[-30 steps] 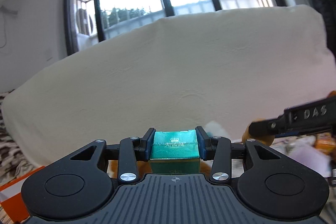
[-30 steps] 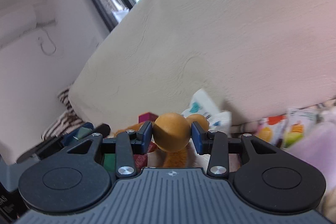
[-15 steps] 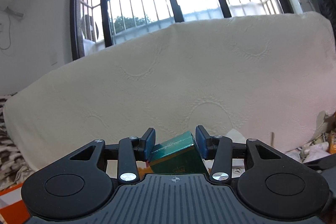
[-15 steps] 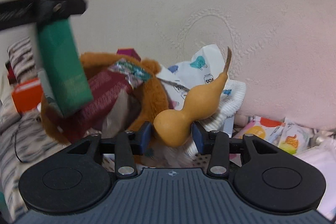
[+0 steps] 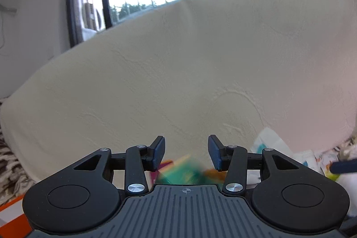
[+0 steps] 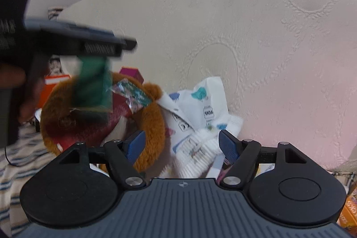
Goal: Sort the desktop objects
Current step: 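Open the right gripper to drop the gourd into the basket while the left gripper releases the green box, then withdraw both open grippers from the basket toward the white mesh bag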
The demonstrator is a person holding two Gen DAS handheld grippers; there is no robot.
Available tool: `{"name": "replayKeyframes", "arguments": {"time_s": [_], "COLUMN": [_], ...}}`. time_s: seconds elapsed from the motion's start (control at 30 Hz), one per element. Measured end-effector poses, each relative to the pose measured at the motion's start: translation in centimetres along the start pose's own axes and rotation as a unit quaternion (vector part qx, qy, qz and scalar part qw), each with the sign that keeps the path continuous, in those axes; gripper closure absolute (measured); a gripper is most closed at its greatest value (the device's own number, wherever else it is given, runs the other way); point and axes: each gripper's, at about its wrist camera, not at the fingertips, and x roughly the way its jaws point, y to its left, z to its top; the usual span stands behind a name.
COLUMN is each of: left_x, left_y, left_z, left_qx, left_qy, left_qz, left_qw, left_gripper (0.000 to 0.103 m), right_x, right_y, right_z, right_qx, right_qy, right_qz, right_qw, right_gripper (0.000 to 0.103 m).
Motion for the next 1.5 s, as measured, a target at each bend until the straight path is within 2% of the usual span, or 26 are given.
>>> {"name": "replayKeyframes", "arguments": {"time_s": [0.17, 0.2, 0.37, 0.43, 0.5, 0.57, 0.67, 0.77, 0.9, 1.07, 1.13, 1.3, 1.5], "left_x": [-0.1, -0.4, -2.5, -4.0, -5.8, -7.7, -10.1, -11.5, -12.0, -12.1, -12.0, -11.1, -9.5], "left_y": [-1.0, -1.1, -1.1, -1.3, -2.1, -3.5, -6.5, -9.4, -13.0, -16.9, -17.7, -19.9, -21.8], "left_z": [-0.8, -0.7, 0.5, 1.0, 0.9, 0.5, -0.6, -1.5, -3.6, -6.4, -7.5, -9.7, -11.0], "left_qx": [-0.015, -0.016, -0.027, -0.032, -0.042, -0.037, -0.014, -0.013, -0.016, -0.012, -0.017, -0.003, 0.003], "left_qy": [-0.012, -0.017, -0.038, -0.046, -0.055, -0.075, -0.089, -0.085, -0.066, -0.035, -0.019, 0.013, 0.045], "left_qz": [-0.028, -0.027, -0.034, -0.041, -0.053, -0.058, -0.08, -0.111, -0.134, -0.148, -0.15, -0.148, -0.152], "left_qw": [0.9994, 0.9994, 0.9983, 0.9976, 0.9962, 0.9948, 0.9927, 0.9901, 0.9886, 0.9883, 0.9883, 0.9889, 0.9873], "left_gripper": [0.048, 0.043, 0.039, 0.03, 0.009, 0.004, 0.004, 0.004, 0.005, 0.011, 0.011, 0.011, 0.011], "right_x": [0.7, 0.7, 0.0, -0.6, -1.7, -3.1, -5.5, -7.1, -8.5, -10.1, -10.4, -10.6, -10.3], "right_y": [0.0, 0.0, -0.5, -0.8, -1.3, -1.7, -2.4, -3.6, -5.2, -7.5, -8.7, -11.9, -16.0], "right_z": [0.2, 0.1, -0.4, -0.6, -1.0, -1.9, -3.7, -5.4, -7.5, -10.4, -11.5, -13.4, -14.3], "right_qx": [0.011, 0.014, 0.029, 0.037, 0.051, 0.07, 0.082, 0.089, 0.097, 0.101, 0.117, 0.199, 0.322], "right_qy": [-0.015, -0.016, -0.021, -0.024, -0.029, -0.034, -0.036, -0.025, -0.005, 0.023, 0.038, 0.047, 0.036], "right_qz": [0.004, 0.003, 0.002, -0.001, -0.007, -0.014, -0.028, -0.048, -0.074, -0.106, -0.106, -0.108, -0.057], "right_qw": [1.0, 1.0, 0.999, 0.999, 0.998, 0.997, 0.996, 0.995, 0.993, 0.989, 0.987, 0.973, 0.944], "right_gripper": [0.027, 0.027, 0.027, 0.027, 0.023, 0.017, 0.017, 0.017, 0.017, 0.017, 0.019, 0.023, 0.032]}}
